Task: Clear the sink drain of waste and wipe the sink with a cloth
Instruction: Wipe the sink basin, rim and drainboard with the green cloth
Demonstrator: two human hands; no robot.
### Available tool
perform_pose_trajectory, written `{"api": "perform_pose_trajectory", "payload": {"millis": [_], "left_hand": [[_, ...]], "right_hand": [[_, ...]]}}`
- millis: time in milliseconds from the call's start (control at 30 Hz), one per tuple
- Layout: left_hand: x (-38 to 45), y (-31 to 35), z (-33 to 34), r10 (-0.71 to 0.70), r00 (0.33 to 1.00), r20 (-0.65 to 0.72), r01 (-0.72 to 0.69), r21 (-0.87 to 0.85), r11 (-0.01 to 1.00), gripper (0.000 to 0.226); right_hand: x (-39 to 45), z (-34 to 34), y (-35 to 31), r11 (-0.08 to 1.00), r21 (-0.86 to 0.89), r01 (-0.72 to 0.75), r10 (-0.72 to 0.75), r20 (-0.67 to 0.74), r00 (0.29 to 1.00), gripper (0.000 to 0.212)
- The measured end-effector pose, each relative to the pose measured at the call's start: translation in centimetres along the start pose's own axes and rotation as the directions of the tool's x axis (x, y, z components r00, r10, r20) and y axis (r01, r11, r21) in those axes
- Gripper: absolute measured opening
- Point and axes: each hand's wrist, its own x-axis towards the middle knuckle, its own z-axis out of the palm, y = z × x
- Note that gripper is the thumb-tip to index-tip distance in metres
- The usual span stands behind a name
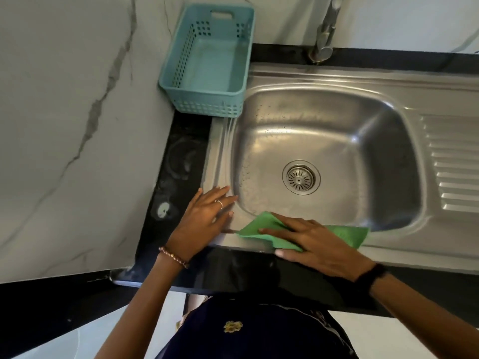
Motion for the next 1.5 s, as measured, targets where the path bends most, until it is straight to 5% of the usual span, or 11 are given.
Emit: {"api": "perform_pose_trajectory", "payload": {"millis": [200, 500, 667, 800, 967, 1133, 1333, 1500], "left_hand": [[-0.2, 0.1, -1.0, -0.138, 0.986, -0.095, 0.103, -0.312, 0.944, 0.04], [1.8, -0.2, -0.4, -0.207, 0.978, -0.023, 0.2, -0.18, 0.963, 0.064], [3.8, -0.3, -0.6, -0.257, 0.966, -0.042, 0.242, -0.221, 0.945, 0.072], [5.0, 0.0, -0.6, -0.27, 0.959, -0.09, 0.244, -0.223, 0.944, 0.074], [6.4, 0.6, -0.6, -0.344, 0.925, -0.16, 0.287, -0.298, 0.91, 0.073], [6.7, 0.6, 0.2, -0.364, 0.921, -0.138, 0.345, -0.147, 0.927, 0.073], [8.1, 1.0, 0.0, -0.366, 0.917, -0.159, 0.366, -0.028, 0.93, 0.064], [11.1, 1.8, -1.7, -0.22, 0.901, -0.375, 0.29, 0.139, 0.947, 0.067]], "right_hand": [[8.1, 0.9, -4.7, 0.996, 0.076, -0.038, 0.043, -0.064, 0.997, 0.047], [5.5, 0.6, -2.4, 0.975, 0.204, 0.085, -0.063, -0.116, 0.991, 0.039], [8.4, 0.8, -3.9, 0.907, 0.419, 0.045, 0.085, -0.287, 0.954, 0.033], [12.8, 0.5, -6.1, 0.736, 0.677, 0.011, 0.368, -0.414, 0.833, 0.034], [18.4, -2.9, -5.4, 0.44, 0.877, 0.194, 0.565, -0.438, 0.699, 0.027], [22.7, -6.0, -2.9, 0.378, 0.886, 0.269, 0.639, -0.46, 0.617, 0.034], [24.4, -6.3, -1.9, 0.119, 0.91, 0.397, 0.77, -0.337, 0.542, 0.032], [24.4, -8.2, -0.2, -0.166, 0.904, 0.393, 0.87, -0.054, 0.491, 0.019]]}}
